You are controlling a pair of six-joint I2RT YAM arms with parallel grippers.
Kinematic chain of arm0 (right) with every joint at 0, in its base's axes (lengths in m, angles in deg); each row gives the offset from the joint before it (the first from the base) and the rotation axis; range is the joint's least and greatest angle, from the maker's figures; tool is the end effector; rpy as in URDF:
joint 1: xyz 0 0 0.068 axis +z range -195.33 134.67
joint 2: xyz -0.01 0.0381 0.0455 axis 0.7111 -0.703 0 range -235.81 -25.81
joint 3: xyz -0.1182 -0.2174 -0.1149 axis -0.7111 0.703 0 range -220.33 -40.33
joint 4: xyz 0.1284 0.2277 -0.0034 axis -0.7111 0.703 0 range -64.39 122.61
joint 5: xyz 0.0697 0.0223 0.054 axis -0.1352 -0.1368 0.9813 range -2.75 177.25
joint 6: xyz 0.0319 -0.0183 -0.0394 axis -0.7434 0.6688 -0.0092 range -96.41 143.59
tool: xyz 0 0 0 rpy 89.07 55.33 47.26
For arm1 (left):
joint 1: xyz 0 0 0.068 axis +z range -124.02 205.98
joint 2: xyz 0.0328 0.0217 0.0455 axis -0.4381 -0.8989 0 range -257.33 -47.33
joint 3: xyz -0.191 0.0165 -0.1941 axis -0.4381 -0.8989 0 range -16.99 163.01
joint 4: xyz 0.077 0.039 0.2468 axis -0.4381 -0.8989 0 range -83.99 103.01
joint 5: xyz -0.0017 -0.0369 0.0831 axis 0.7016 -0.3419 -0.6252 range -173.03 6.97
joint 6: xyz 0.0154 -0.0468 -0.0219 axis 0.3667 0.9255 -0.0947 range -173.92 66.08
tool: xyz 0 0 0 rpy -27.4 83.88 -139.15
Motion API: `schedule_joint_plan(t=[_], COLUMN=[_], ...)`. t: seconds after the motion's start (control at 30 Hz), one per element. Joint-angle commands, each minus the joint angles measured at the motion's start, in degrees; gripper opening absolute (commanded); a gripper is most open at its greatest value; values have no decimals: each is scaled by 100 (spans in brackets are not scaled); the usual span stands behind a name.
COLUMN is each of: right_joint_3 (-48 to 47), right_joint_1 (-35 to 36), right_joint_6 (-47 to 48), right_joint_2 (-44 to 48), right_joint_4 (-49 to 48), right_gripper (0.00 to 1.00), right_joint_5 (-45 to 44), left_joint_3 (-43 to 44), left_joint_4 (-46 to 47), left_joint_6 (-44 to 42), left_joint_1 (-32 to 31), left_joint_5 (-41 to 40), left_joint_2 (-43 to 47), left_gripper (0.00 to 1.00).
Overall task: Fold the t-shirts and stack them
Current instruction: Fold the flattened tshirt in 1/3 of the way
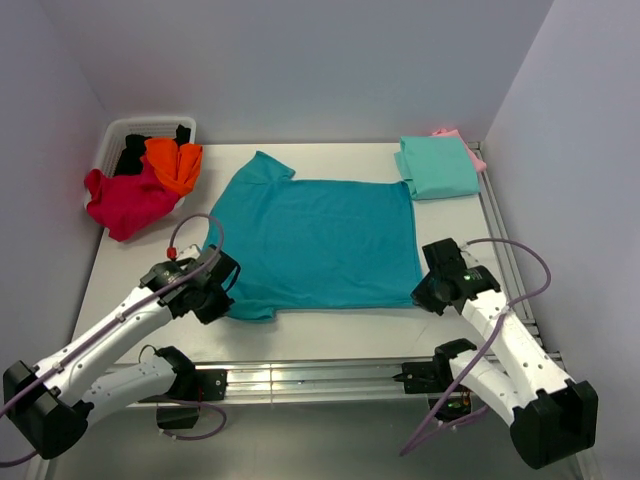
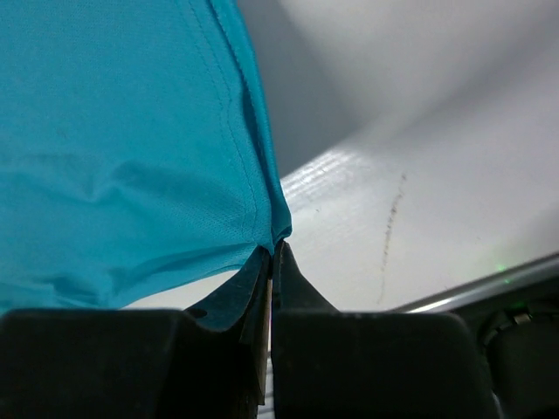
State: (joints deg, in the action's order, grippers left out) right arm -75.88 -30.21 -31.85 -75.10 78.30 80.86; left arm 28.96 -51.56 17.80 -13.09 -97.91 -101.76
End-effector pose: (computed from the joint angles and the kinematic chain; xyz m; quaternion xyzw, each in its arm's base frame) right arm 0.1400 0.0337 0.2134 0.3476 0.9136 0.0732 0.1980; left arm 0.1216 -0.0870 0.2477 -0.2939 0.9359 -0.0476 0.1884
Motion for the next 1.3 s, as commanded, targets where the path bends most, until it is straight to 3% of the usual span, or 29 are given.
schedule_joint_plan(t=[0.0, 0.47, 0.73, 0.9, 0.93, 0.97, 1.0, 1.03, 1.07, 1.1, 1.27], right_joint_3=[-320, -1656, -2438, -3123, -3377, -3536, -3868, -4046, -4169, -4284, -4505], right_joint_1=[-35, -245, -711, -861, -870, -870, -879, -879, -879, -887, -879], right_joint_6=[59, 621, 903, 737, 728, 710, 727, 710, 727, 780, 1105], right_joint_2=[148, -1160, -2724, -3989, -4165, -4541, -4719, -4868, -5044, -5081, -4486], right_joint_4=[602, 15, -566, -654, -689, -602, -523, -409, -278, -250, -180], right_gripper=[0, 0, 0, 0, 4, 15, 53, 74, 91, 100, 100], right_joint_5=[-108, -257, -380, -433, -424, -415, -415, -494, -477, -468, -714], left_joint_3=[642, 2883, 3639, 4710, 5086, 5273, 5457, 5738, 5819, 5881, 5828], left_joint_4=[-336, 278, 1086, 1290, 1290, 1264, 1246, 1237, 1185, 1202, 949], left_joint_6=[-149, -1643, -2645, -3093, -3120, -3147, -3217, -3209, -3182, -3130, -2805], left_joint_1=[13, 996, 1727, 2175, 2228, 2324, 2360, 2377, 2404, 2413, 2422], left_joint_5=[-129, -200, -59, 106, 125, 134, 195, 161, 125, 134, -32], left_joint_2=[-23, -2086, -3537, -5031, -5459, -5646, -5822, -6007, -6017, -5991, -5175], left_gripper=[0, 0, 0, 0, 3, 17, 38, 99, 99, 100, 100])
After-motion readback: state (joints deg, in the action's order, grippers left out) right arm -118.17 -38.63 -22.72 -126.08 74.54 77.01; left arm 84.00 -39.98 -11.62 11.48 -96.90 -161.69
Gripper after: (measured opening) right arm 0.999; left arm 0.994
